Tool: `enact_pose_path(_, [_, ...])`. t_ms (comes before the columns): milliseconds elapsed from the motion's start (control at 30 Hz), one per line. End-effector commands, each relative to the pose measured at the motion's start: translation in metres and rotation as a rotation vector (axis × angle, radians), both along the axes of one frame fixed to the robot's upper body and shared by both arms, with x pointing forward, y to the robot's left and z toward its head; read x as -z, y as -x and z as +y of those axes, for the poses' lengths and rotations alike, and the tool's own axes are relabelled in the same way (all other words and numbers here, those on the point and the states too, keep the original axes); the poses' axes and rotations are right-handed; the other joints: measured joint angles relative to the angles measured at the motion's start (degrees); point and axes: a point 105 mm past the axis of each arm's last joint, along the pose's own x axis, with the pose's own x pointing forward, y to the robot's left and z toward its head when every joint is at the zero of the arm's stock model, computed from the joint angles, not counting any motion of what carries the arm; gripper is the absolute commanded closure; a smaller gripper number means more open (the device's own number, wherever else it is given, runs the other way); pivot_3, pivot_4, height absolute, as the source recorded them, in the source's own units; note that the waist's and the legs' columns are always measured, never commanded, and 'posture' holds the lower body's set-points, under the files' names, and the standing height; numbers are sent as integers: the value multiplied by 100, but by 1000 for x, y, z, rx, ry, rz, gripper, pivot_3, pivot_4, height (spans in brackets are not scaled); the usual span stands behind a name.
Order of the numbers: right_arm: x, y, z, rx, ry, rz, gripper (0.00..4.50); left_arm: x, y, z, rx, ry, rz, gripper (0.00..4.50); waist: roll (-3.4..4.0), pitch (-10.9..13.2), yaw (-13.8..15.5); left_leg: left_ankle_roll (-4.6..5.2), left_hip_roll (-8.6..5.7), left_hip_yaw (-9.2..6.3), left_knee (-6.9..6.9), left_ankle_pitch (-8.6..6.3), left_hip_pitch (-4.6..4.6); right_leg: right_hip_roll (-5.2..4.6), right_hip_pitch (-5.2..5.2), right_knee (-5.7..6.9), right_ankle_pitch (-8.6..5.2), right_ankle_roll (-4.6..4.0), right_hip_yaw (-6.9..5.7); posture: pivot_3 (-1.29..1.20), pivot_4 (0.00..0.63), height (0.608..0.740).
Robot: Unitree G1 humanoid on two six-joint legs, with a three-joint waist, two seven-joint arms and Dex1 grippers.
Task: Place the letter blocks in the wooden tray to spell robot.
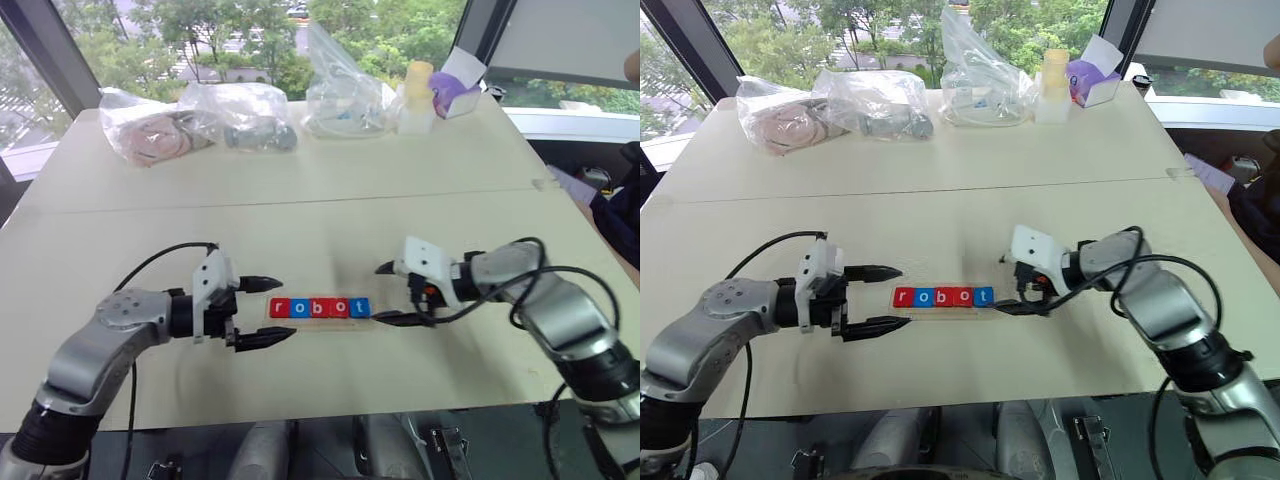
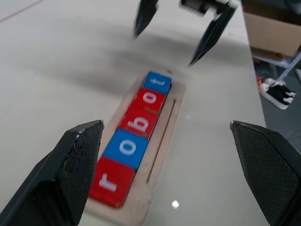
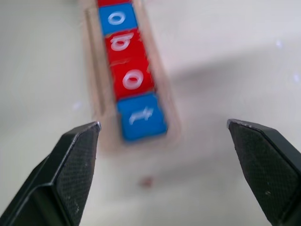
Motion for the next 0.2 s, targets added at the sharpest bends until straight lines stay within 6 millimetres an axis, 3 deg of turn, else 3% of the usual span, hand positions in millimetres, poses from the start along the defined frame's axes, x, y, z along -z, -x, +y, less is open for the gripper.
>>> enact_pose_path(33, [-22, 17, -3, -33, -45, -35, 39, -15, 0, 13, -19, -20, -55, 0, 0, 0, -3, 0, 1, 0, 0, 0, 0, 0, 0, 0, 0, 0, 0, 0, 150, 740])
enact_pose_path(200, [-22, 33, -5, -31, -53, -11, 39, -24, 1, 20, -41, 12, -24, 0, 0, 0, -10, 0, 3, 2, 1, 0, 2, 0, 1, 0, -1, -2, 0, 0, 150, 740])
